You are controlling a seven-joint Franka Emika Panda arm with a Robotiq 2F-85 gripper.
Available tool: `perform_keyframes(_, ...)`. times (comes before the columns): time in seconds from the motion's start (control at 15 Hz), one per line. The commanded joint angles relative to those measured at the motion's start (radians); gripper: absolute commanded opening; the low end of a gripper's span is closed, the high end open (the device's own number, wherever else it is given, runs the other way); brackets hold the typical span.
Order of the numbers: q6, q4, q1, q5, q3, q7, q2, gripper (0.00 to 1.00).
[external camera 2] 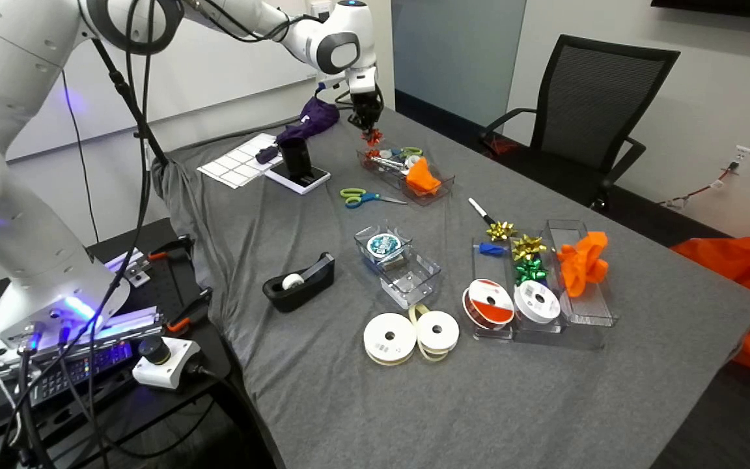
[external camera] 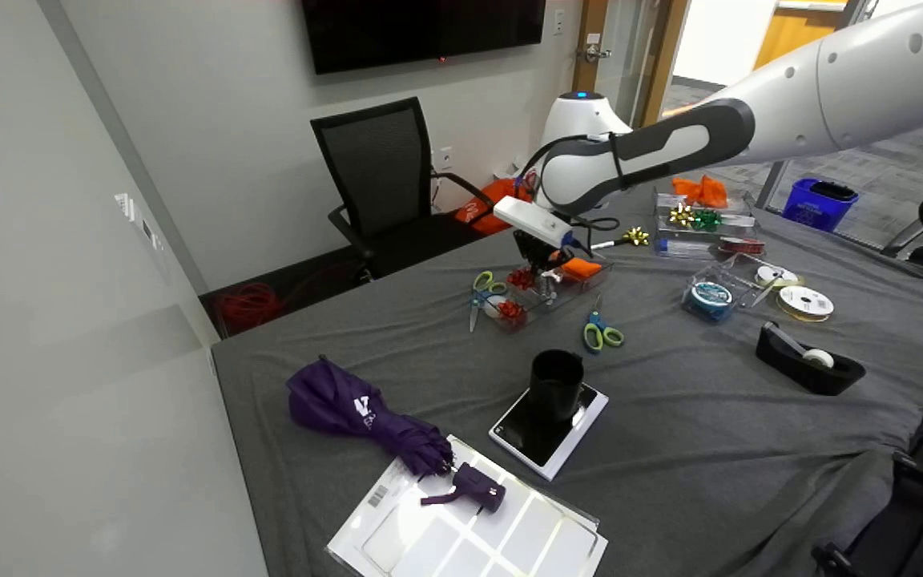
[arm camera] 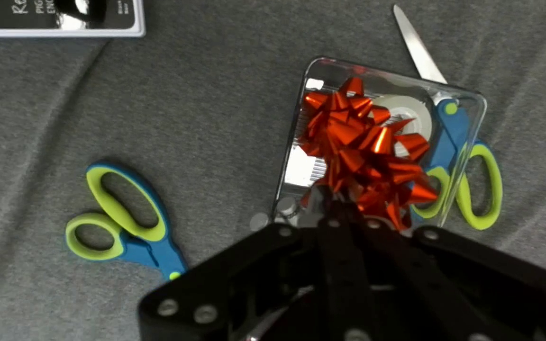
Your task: Remove the red ribbons from the clear case on the left and then put them in the bottom compartment of the clear case on the right
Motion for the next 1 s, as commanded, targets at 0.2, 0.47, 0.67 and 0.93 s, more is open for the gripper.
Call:
perform_keyframes(0.2,0.073,-0.243,-0.049,-0.016,-0.041,-0.101,-0.193,0.00)
perform_keyframes(0.47,0.086,-0.257,-0.072,-0.022,-0.089,-0.073,-0.225,0.00)
perform_keyframes(0.67,0.056,-0.195,-0.078,-0.033,-0.100,-0.063,-0.186,0.00)
perform_keyframes(0.93,0.058,-0.195,-0.080,-0.036,-0.102,-0.061,-0.185,0.01)
